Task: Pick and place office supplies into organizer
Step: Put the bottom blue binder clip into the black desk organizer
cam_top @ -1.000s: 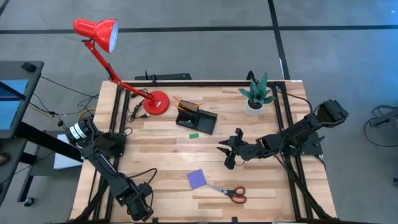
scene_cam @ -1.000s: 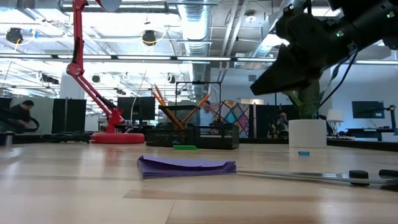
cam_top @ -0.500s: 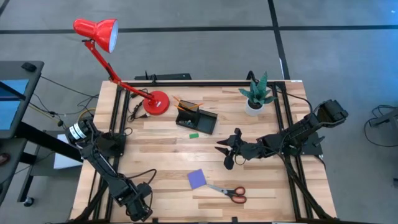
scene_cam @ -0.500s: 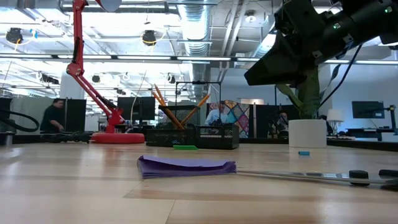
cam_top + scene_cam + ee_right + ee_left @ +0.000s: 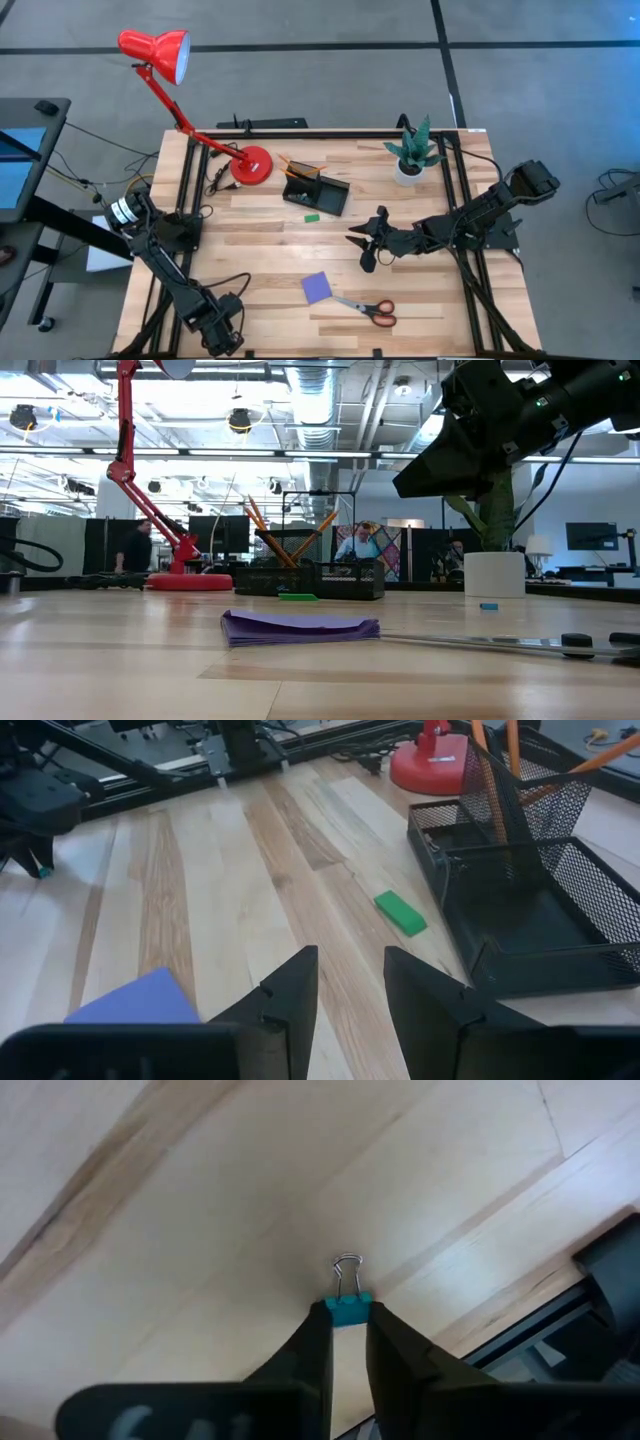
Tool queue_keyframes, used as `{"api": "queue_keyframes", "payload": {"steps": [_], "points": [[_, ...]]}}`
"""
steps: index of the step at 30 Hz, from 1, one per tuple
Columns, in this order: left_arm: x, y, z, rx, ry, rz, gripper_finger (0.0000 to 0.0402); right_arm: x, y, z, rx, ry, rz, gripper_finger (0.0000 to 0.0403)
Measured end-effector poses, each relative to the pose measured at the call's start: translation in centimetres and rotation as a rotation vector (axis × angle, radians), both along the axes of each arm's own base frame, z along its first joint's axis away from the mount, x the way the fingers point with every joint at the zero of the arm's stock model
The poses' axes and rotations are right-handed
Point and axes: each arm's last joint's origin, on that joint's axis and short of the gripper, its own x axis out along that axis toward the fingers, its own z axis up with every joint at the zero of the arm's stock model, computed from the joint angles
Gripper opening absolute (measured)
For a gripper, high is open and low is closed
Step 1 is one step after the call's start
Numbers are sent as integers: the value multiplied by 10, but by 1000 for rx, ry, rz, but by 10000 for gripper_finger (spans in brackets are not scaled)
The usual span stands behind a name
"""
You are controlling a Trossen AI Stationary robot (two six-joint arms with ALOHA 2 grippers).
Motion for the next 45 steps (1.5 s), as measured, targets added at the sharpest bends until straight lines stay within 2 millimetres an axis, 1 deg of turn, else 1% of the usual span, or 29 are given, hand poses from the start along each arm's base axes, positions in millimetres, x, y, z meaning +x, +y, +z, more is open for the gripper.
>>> {"api": "queue_keyframes", "payload": {"steps": [4,7,11,14,17,21,25,27,31,36,39,43,45], "points": [[0,0,0,18,-21,3,36,0,0,0,0,0,0,111],[0,1,1,19,-28,3,34,0,0,0,-1,0,0,111],[0,3,9,8,-54,9,28,0,0,0,-1,0,0,111],[1,12,20,66,-140,35,28,0,0,0,-1,0,0,111],[3,23,41,120,-277,68,28,0,0,0,-1,0,0,111],[2,54,63,280,-341,62,28,0,0,0,-1,0,0,111],[5,94,79,496,-340,51,28,0,0,0,0,-1,1,111],[10,115,86,575,-338,42,28,0,0,0,0,-2,1,111],[33,151,94,693,-367,-19,28,0,0,1,3,-7,0,111],[70,193,100,849,-485,-28,28,0,0,1,3,-7,0,111],[89,217,107,894,-561,-43,28,0,0,1,3,-7,0,111],[102,246,112,890,-616,-48,28,0,0,1,3,-7,0,111],[104,258,109,889,-630,-42,28,0,0,1,3,-7,0,111]]}}
